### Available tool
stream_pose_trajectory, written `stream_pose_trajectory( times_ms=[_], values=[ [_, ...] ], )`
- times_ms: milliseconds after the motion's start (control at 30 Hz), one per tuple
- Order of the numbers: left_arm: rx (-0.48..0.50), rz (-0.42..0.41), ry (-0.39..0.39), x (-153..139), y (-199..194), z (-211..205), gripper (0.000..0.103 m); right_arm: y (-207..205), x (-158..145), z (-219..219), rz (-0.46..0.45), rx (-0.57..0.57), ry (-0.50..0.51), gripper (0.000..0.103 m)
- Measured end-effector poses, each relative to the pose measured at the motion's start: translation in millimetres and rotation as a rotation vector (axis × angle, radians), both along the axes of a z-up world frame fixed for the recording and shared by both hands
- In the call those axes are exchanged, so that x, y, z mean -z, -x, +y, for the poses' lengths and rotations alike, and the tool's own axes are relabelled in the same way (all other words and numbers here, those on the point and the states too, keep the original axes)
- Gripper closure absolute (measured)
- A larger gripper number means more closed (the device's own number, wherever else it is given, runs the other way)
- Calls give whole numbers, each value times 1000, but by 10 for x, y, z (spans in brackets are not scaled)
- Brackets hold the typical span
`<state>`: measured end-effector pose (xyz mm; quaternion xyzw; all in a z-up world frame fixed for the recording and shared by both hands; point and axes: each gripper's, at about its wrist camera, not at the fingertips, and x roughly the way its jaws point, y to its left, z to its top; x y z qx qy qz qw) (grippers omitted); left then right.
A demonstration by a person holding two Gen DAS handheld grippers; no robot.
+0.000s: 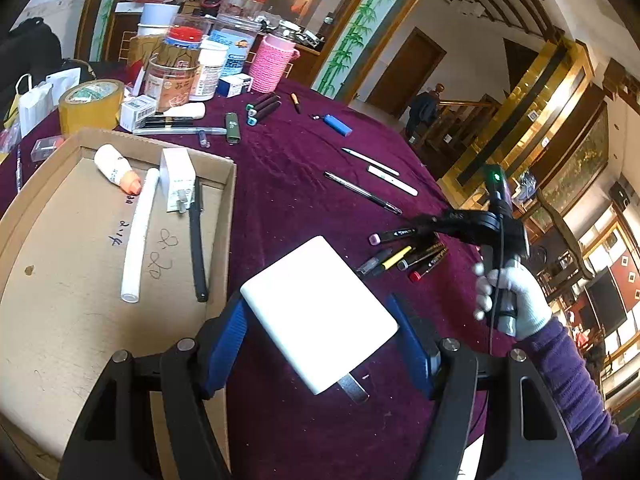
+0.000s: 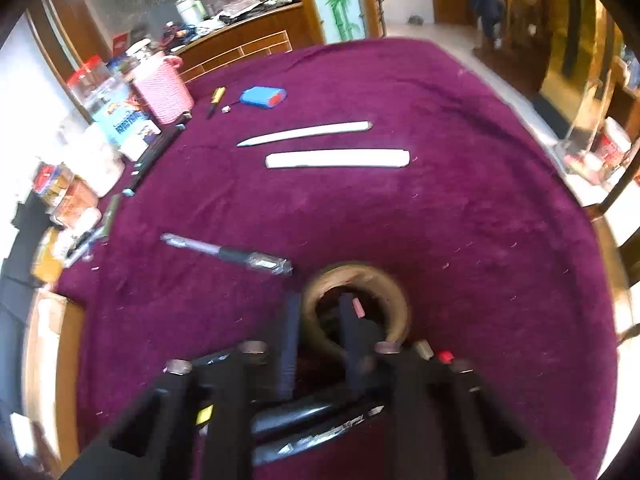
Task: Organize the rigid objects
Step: 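Carry the charger over the box with the left tool while the right tool grasps the black tape roll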
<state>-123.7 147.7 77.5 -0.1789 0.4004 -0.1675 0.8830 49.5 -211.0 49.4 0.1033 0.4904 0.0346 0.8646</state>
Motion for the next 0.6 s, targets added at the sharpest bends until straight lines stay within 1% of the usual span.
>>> stream_pose_trajectory(
  times_ms=[67, 100, 200, 267, 300, 333, 400, 500, 600],
  values=[
    [-12, 6, 3, 5, 3, 39, 33, 37, -18, 16, -17, -6, 41, 86],
    [-15, 7, 7, 4, 11, 61, 33, 47, -22, 20, -23, -8, 45, 86],
    [-31, 6, 5, -1, 28, 116, 33, 47, 15, 17, -17, -24, 7, 85],
    [-37, 5, 6, -7, 42, 141, 33, 26, 49, 42, -17, -21, 16, 86],
    [-42, 5, 6, -12, 46, 158, 33, 15, 63, 59, -16, -19, 17, 88],
    [-45, 5, 6, -17, 51, 168, 33, 17, 58, 62, -22, -13, 15, 93],
    [-55, 3, 2, -37, 55, 214, 33, 50, 14, 60, -40, -9, -7, 93],
    [-81, -4, -6, -86, 52, 351, 33, 147, -131, 36, -89, 7, -13, 93],
    [-107, 5, -7, -119, 9, 552, 33, 254, -306, 74, -122, -17, -61, 93]
  ],
)
